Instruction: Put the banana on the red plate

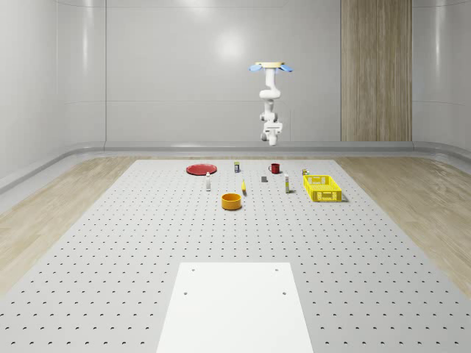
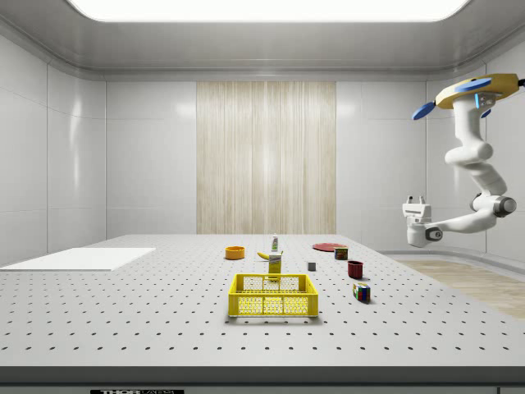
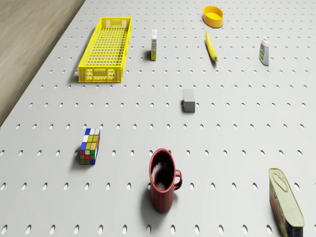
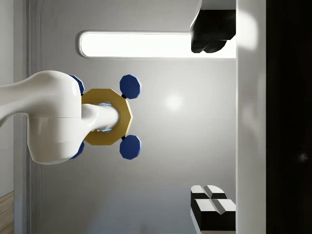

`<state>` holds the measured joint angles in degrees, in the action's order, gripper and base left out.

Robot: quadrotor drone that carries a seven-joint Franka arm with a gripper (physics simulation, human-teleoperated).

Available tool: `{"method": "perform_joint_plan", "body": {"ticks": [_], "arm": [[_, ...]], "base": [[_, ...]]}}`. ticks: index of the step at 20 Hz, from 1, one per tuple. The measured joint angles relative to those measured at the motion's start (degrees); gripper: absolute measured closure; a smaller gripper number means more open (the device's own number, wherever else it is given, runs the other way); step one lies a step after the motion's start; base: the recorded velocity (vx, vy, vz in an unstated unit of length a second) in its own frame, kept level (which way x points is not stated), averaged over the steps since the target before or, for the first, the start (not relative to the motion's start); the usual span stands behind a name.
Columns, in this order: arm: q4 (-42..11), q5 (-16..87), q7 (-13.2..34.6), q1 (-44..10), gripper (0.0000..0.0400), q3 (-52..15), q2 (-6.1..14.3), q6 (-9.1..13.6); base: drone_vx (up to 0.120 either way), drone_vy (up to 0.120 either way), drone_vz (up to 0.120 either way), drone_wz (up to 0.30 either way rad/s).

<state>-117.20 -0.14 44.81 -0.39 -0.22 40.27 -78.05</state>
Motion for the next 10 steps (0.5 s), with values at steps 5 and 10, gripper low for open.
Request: {"method": "perform_joint_plan", "body": {"ticks": [5,10], "arm": [[0.16,-0.01,-0.02,-0.04,0.0000,-0.03,0.02,-0.04],[0.11,0.00,-0.03,-0.07,0.0000,-0.06,0.13,-0.20]], "base": [[0.000,-0.120,0.000,0.000],[0.000,-0.120,0.000,0.000]]}}
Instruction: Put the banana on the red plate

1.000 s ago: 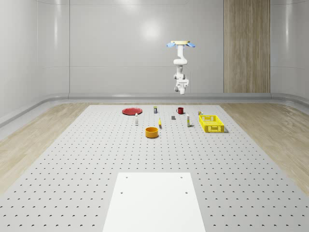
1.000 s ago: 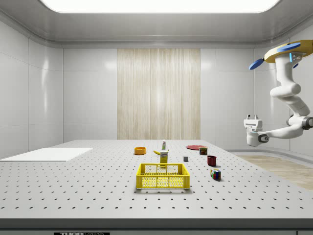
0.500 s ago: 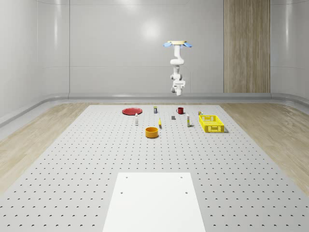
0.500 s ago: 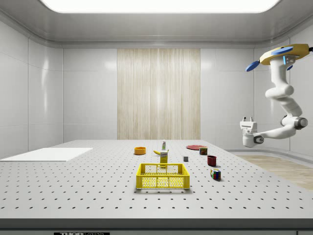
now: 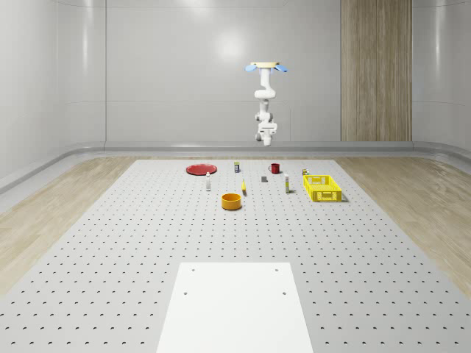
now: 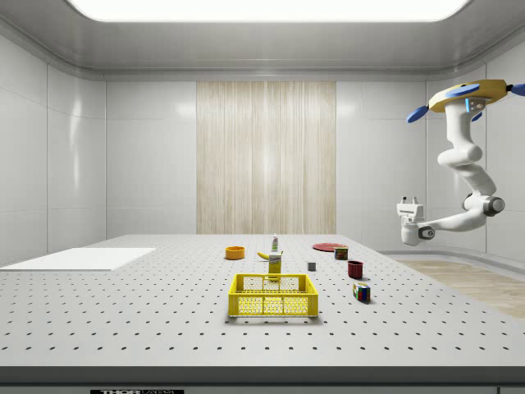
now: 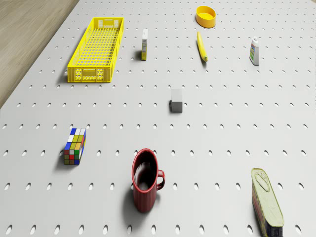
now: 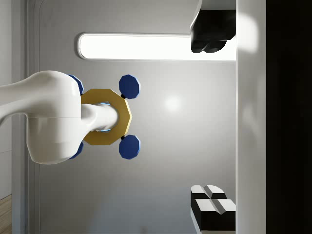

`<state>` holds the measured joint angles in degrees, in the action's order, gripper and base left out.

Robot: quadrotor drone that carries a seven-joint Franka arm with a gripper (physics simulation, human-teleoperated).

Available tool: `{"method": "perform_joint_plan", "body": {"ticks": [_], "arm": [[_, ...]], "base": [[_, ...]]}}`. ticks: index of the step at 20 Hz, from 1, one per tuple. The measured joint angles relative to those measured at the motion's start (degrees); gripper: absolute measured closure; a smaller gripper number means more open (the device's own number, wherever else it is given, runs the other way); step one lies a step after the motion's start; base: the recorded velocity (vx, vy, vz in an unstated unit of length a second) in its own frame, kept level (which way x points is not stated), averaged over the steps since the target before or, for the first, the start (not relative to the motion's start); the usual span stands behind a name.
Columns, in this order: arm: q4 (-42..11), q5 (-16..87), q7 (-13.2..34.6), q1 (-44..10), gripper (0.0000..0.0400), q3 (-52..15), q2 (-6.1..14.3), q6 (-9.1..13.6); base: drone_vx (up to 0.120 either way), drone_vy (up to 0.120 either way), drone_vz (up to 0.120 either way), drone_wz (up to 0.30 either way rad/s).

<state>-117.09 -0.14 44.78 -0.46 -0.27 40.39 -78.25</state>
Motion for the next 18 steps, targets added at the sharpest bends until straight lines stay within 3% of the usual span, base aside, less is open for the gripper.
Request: {"method": "perform_joint_plan", "body": {"ticks": [18], "arm": [[-0.49,0.62,0.05,-0.21,0.0000,-0.50,0.52,-0.75]], "base": [[0.000,-0.120,0.000,0.000]]}}
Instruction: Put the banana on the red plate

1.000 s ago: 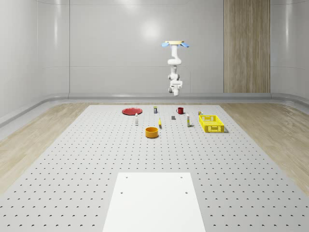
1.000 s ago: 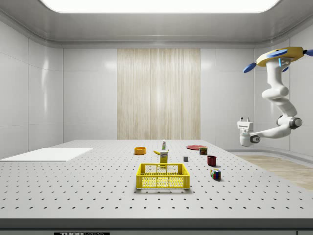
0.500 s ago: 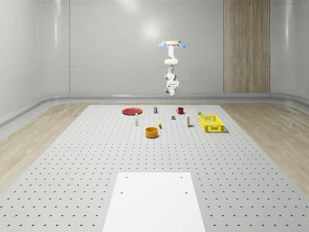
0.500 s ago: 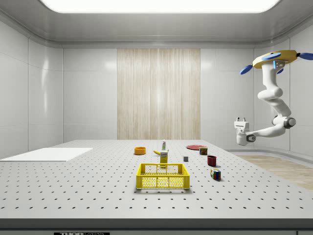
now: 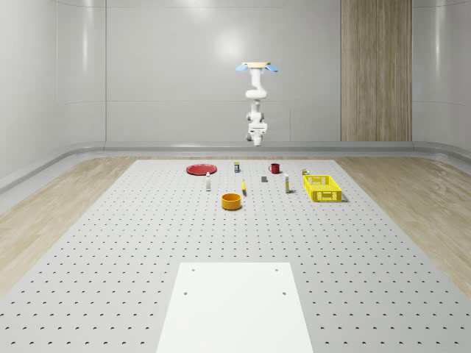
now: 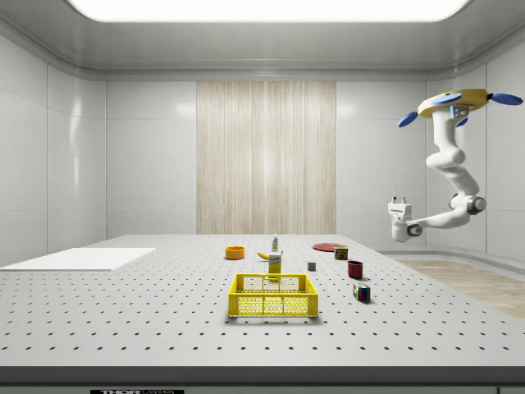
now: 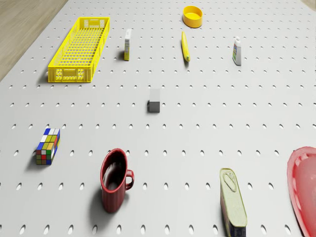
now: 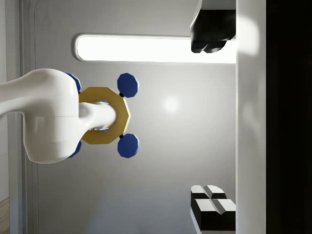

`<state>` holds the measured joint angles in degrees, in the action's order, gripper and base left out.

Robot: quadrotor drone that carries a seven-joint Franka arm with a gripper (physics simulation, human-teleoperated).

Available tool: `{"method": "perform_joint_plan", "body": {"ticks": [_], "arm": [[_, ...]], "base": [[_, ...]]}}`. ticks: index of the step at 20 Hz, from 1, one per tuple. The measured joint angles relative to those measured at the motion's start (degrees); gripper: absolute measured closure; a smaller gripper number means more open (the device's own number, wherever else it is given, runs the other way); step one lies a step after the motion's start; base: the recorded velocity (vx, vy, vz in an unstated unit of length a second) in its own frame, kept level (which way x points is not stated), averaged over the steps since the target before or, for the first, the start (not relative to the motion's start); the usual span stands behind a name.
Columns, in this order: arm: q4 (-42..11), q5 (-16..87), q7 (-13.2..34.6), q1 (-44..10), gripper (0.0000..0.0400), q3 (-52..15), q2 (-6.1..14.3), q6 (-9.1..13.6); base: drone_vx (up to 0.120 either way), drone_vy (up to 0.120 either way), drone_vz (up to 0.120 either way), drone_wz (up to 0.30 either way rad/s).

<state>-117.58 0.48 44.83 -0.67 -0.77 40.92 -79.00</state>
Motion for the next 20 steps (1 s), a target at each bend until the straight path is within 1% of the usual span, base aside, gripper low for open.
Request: {"method": "perform_joint_plan", "body": {"ticks": [9,15,18,20], "arm": [[-0.33,2.44,0.31,-0.54,0.0000,-1.74,0.29,-0.41],[-0.94,7.89,1.04,-1.74,0.0000,-5.62,0.58,-0.75],[-1.86,13.45,1.81,-2.97,0.0000,-9.55,0.87,-1.01],[-3.13,18.91,2.61,-4.20,0.0000,-13.36,1.20,-1.26]], "base": [[0.000,-0.120,0.000,0.000],[0.113,-0.120,0.000,0.000],[0.120,-0.120,0.000,0.000],[0.120,-0.120,0.000,0.000]]}}
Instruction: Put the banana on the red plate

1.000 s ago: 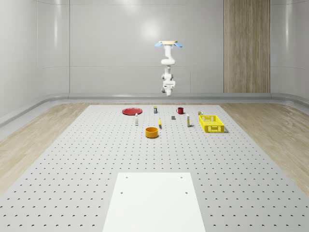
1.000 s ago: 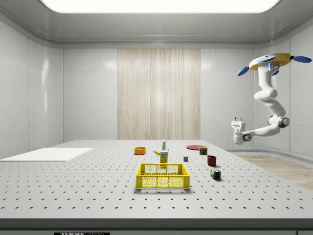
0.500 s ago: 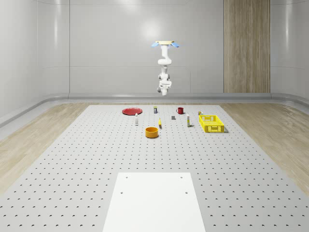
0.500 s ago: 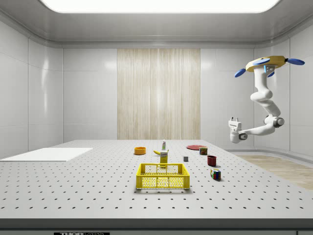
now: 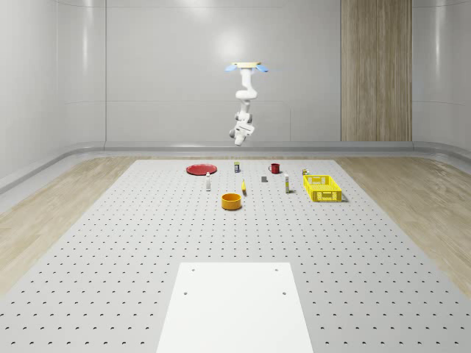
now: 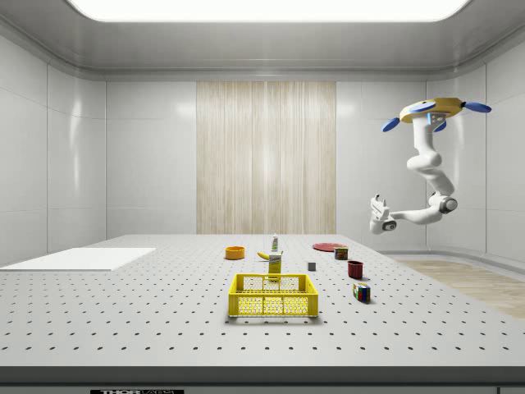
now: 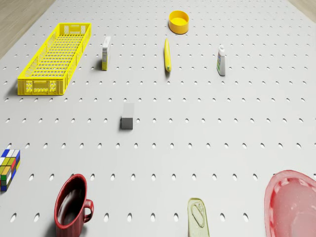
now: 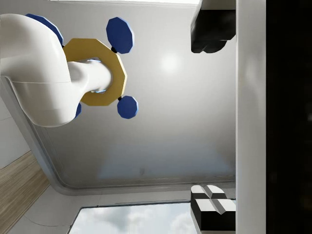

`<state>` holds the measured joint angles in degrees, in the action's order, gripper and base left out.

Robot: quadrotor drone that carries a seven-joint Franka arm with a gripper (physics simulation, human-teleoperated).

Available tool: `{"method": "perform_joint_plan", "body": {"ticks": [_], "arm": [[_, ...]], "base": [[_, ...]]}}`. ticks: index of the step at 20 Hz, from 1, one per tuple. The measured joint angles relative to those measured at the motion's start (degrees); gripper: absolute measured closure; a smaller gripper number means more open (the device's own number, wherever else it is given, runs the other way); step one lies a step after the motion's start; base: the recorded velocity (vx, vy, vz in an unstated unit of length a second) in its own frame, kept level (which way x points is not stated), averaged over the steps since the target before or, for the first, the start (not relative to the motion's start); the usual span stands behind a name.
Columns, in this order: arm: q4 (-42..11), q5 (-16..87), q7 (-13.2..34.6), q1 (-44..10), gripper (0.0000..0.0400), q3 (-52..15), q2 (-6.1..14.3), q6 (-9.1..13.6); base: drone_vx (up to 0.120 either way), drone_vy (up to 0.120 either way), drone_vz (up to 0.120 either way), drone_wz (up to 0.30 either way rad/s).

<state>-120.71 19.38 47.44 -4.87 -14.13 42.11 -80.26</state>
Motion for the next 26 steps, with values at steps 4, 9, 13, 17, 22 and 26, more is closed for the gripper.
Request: {"method": "perform_joint_plan", "body": {"ticks": [4,9,13,17,22,26], "arm": [[-5.94,16.69,2.88,-3.90,0.0000,-11.21,1.39,-0.85],[-22.48,47.55,11.21,-12.76,0.0000,-29.28,5.05,-1.36],[-35.50,70.94,21.33,-24.09,0.0000,-41.10,8.30,2.00],[-41.95,84.97,30.10,-36.03,0.0000,-48.69,11.24,7.38],[-44.52,92.07,36.71,-46.03,0.0000,-53.75,14.35,11.89],[-45.06,93.85,39.55,-50.31,0.0000,-55.82,16.30,13.28]], "base": [[0.120,-0.120,0.000,0.000],[0.120,-0.088,-0.080,0.000],[0.120,0.000,-0.120,0.000],[0.120,0.000,-0.120,0.000],[0.120,-0.072,-0.120,0.000],[0.120,-0.020,-0.060,0.000]]}}
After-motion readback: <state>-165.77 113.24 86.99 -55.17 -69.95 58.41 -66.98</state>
